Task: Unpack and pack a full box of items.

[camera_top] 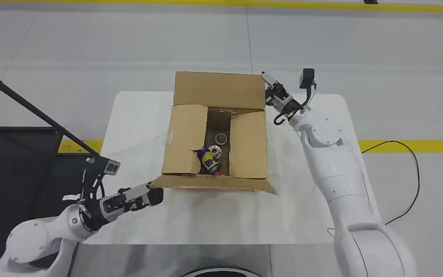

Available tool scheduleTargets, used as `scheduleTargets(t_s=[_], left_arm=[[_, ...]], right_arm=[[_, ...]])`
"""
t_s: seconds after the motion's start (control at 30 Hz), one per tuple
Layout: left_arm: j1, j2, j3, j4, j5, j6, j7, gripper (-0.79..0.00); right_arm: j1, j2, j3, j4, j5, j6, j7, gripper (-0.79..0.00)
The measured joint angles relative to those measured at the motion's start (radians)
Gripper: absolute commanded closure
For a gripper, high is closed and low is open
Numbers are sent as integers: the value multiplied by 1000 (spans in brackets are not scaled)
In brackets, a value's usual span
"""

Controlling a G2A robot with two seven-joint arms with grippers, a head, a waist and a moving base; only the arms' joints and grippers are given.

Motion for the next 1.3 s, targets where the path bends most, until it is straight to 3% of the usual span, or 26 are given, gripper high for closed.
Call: scheduleTargets(t_s=[0.3, 0.73, 0.87, 1.07, 1.3], left_arm=[[-11, -3, 28, -61, 150, 17, 170, -785], [-89, -2, 100, -64, 239, 70, 266, -785], [-131, -3, 128, -33, 251, 89, 287, -785], [-199, -2, 177, 7, 295, 117, 298, -785], [-240, -2, 222, 31, 331, 141, 313, -785]], right_arm=[[4, 14, 45, -24, 146, -44, 164, -785], [-147, 60, 109, -353, 203, 25, 349, -785], [-209, 77, 124, -496, 185, 130, 405, -785], [-280, 95, 117, -687, 119, 321, 392, -785], [-317, 109, 89, -807, 64, 516, 396, -785]])
